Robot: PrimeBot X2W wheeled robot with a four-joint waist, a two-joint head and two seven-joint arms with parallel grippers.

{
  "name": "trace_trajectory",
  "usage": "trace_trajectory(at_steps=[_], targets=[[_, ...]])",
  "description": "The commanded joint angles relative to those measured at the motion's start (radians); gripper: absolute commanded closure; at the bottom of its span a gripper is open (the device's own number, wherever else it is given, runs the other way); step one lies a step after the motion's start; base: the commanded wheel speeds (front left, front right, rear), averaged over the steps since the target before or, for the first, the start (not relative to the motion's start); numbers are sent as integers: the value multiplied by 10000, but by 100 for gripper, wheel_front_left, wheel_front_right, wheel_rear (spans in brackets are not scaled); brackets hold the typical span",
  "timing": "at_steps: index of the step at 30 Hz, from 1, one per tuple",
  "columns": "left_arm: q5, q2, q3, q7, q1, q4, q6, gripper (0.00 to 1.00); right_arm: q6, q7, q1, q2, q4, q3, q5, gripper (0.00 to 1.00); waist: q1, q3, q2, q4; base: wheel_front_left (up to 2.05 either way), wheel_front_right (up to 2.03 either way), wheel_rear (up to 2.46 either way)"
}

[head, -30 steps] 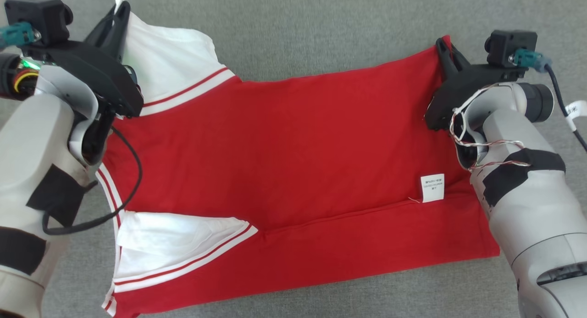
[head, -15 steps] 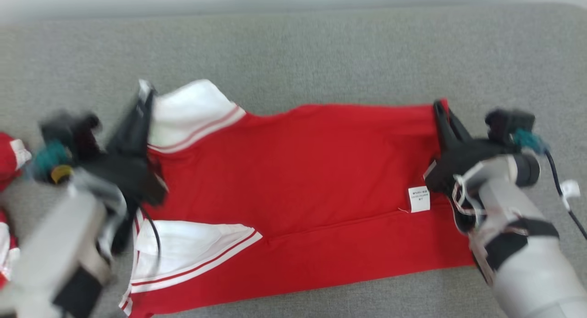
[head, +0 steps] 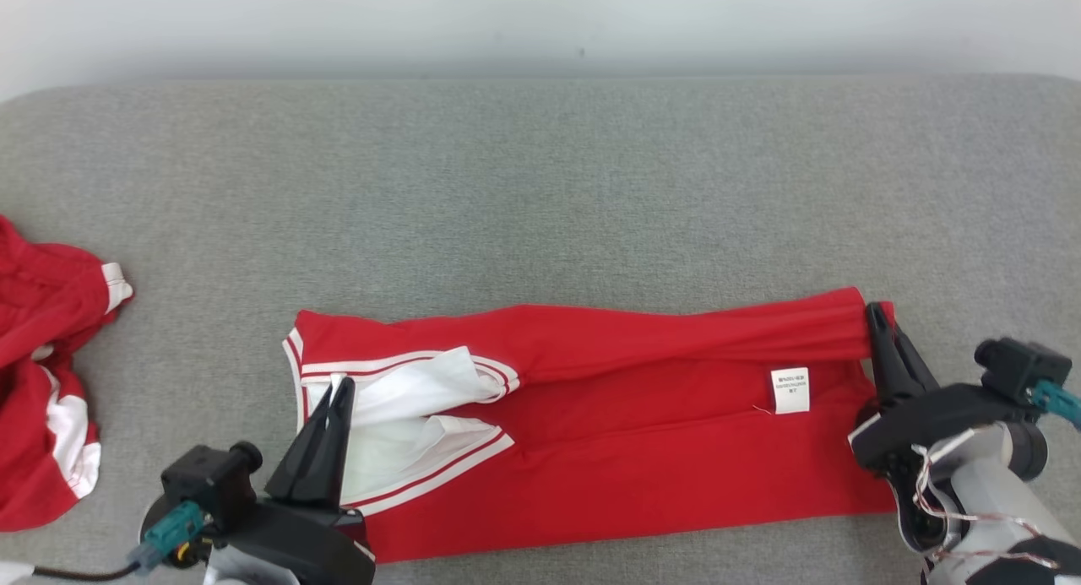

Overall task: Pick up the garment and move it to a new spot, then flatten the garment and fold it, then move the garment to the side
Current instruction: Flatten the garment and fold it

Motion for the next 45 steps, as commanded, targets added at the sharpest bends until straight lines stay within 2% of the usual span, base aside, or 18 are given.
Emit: trace_trajectory(at_steps=[1, 4, 9, 10, 11, 12, 14, 15, 24, 29, 34, 42, 43, 44, 45], targets=[[80, -113, 124, -35, 259, -91, 14, 100, -24, -28, 259, -103, -195, -63, 69, 100, 2, -126, 1, 116, 0, 0, 0], [136, -310, 410, -36, 635, -214, 32, 100, -24, -47, 798, -198, -613, -362, 148, 100, 2, -223, 1, 200, 0, 0, 0], [210, -591, 654, -34, 1224, 88, 110, 100, -24, 332, 1400, 15, -1006, -562, 154, 100, 2, -403, 1, 169, 0, 0, 0], [157, -615, 613, -18, 1297, 213, 95, 100, -24, 377, 1461, 39, -1027, -627, 106, 66, 2, -432, 1, 167, 0, 0, 0], [170, -648, 570, -24, 1321, 316, 53, 100, -24, 396, 1524, 73, -1027, -700, 55, 19, 2, -462, 1, 179, 0, 0, 0], [93, -725, 606, -25, 1344, 412, 48, 100, -24, 369, 1564, 105, -1043, -769, -22, 0, 2, -480, 1, 187, 0, 0, 0], [283, -733, 592, -28, 1400, 569, 102, 41, -24, 379, 1647, 165, -1084, -916, -159, 0, 2, -517, 1, 221, 0, 0, 0], [346, -799, 683, -30, 1392, 576, 132, 0, -24, 414, 1695, 190, -1122, -986, -213, 0, 2, -538, 1, 253, 0, 0, 0], [1137, -1269, 2025, -35, 1836, 166, 315, 0, -24, 743, 2024, 297, -1713, -1610, -682, 0, 2, -771, 1, 440, 0, 0, 0], [2048, -1474, 2905, -35, 2214, -61, 541, 0, -24, 1655, 2113, 410, -1204, -1808, -1194, 0, 2, -934, 1, 528, 0, 0, 0], [2649, -1734, 3464, -35, 2618, -338, 743, 0, -24, 2061, 2341, 618, -715, -1975, -1742, 0, 2, -1102, 1, 678, 0, 0, 0], [3456, -1706, 3994, -36, 2982, -259, 949, 0, -24, 2606, 2568, 1022, -525, -2000, -2081, 0, 2, -1143, 1, 725, 0, 0, 0], [3500, -1742, 4085, -36, 3013, -231, 984, 0, -24, 2656, 2573, 1055, -539, -2010, -2094, 48, 2, -1151, 1, 716, 0, 0, 0], [3500, -1742, 4085, -36, 3013, -231, 984, 0, -24, 2656, 2573, 1055, -539, -2010, -2094, 48, 2, -1151, 1, 716, 0, 0, 0], [3627, -1746, 4127, -36, 3049, -206, 1005, 0, -24, 2667, 2570, 1083, -555, -2019, -2107, 71, 2, -1162, 1, 705, 0, 0, 0]])
